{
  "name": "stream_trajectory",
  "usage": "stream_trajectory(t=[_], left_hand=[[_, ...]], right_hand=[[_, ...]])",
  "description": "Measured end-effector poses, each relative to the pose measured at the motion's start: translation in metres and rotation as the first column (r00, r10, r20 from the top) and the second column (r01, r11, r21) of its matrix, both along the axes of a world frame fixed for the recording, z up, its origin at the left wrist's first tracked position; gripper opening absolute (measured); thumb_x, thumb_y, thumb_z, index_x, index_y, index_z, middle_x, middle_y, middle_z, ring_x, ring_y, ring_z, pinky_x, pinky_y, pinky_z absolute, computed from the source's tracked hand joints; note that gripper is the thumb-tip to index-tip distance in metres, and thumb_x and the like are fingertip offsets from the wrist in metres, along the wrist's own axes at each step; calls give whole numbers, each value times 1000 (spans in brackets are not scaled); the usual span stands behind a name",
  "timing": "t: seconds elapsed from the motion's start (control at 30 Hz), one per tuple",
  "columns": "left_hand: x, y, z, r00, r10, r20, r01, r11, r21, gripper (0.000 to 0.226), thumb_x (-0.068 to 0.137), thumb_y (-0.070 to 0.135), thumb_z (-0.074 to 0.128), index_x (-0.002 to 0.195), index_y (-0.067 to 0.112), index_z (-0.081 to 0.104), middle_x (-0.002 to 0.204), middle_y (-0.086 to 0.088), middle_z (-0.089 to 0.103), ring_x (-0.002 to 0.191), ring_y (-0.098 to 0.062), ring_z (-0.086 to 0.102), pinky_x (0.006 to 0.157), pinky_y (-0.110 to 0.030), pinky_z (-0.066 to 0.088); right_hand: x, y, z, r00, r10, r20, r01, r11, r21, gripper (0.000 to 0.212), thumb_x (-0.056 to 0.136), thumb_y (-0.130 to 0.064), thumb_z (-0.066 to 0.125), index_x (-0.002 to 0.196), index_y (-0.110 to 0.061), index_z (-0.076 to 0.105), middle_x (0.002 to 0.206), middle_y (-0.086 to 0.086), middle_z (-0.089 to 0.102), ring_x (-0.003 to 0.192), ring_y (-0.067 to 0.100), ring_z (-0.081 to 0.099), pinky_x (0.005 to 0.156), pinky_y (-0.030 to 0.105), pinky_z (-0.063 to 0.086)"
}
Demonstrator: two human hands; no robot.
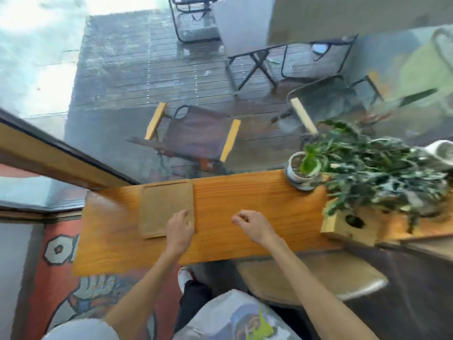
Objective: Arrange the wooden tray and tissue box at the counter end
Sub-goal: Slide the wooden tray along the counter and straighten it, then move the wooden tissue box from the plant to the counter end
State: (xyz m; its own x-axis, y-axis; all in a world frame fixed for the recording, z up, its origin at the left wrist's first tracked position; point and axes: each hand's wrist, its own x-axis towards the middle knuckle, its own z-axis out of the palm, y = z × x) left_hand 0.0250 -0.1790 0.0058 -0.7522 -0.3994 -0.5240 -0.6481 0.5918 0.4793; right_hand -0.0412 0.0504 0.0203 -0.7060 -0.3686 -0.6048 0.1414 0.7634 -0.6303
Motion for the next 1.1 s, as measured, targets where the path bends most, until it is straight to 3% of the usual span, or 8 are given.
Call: stream_trajectory(t=[0.07, 0.17, 0.47, 0.53, 0.67, 0.83, 1.0, 1.1], left_hand=[[-18, 56, 15, 990, 126, -59, -111, 970, 216, 39, 99, 4, 47, 136, 5, 60, 134, -13, 64, 124, -28, 59, 104, -39, 49], [-39, 129, 24, 1000, 2, -20, 5, 942, 335, 34, 100, 6, 48, 130, 12, 64, 125, -6, 67, 115, -22, 62, 89, -29, 47], [-98, 288, 14, 927, -338, 160, 253, 882, 397, 38, 99, 9, 42, 131, 2, 62, 125, -18, 68, 106, -33, 64, 86, -39, 52], [-101, 317, 10, 920, -331, 210, 224, 883, 412, 38, 100, 13, 43, 132, 4, 60, 114, -15, 68, 90, -28, 59, 77, -37, 50], [-96, 361, 2, 917, -160, 367, -52, 861, 506, 47, 103, 23, 42, 150, 16, 39, 92, 0, 55, 89, -25, 51, 67, -32, 42], [-84, 396, 5, 903, -177, 391, -107, 789, 604, 56, 105, 19, 47, 158, 18, 30, 157, -5, 43, 127, -21, 46, 96, -35, 40], [-83, 381, 8, 941, -105, 321, -123, 778, 617, 63, 101, 9, 55, 157, 7, 27, 158, -11, 41, 134, -20, 46, 93, -18, 35], [-79, 347, 5, 961, -24, 275, -146, 802, 579, 55, 104, 29, 52, 152, 12, 33, 156, -13, 43, 142, -24, 40, 120, -33, 32]], right_hand=[[2, 62, 18, 987, -163, -15, 163, 986, -26, 28, 98, -41, 52, 90, -25, 74, 95, -4, 75, 91, 16, 66, 73, 33, 48], [7, 150, 30, 962, -271, -19, 272, 962, 38, 30, 98, -43, 51, 88, -25, 73, 95, -7, 74, 91, 14, 65, 75, 33, 51], [11, 319, 14, 846, -509, -157, 533, 795, 291, 27, 100, -35, 51, 118, -23, 66, 122, 7, 65, 113, 31, 62, 90, 42, 53], [10, 334, 2, 783, -606, -140, 617, 729, 295, 34, 99, -33, 54, 128, -17, 62, 130, 13, 61, 121, 35, 58, 97, 44, 51], [4, 343, -10, 603, -793, 89, 763, 606, 224, 65, 99, -34, 56, 155, -11, 31, 156, 14, 43, 143, 34, 41, 112, 42, 38], [1, 334, -19, 346, -852, 392, 892, 428, 143, 65, 97, -34, 58, 154, -13, 33, 159, 7, 38, 144, 30, 39, 119, 48, 34], [5, 303, -17, 315, -846, 429, 892, 419, 171, 62, 94, -32, 58, 151, -17, 40, 149, 8, 50, 133, 31, 50, 105, 45, 49], [9, 278, -11, 338, -815, 471, 881, 449, 145, 45, 96, -23, 51, 140, -21, 54, 124, 10, 65, 113, 30, 63, 88, 38, 57]])
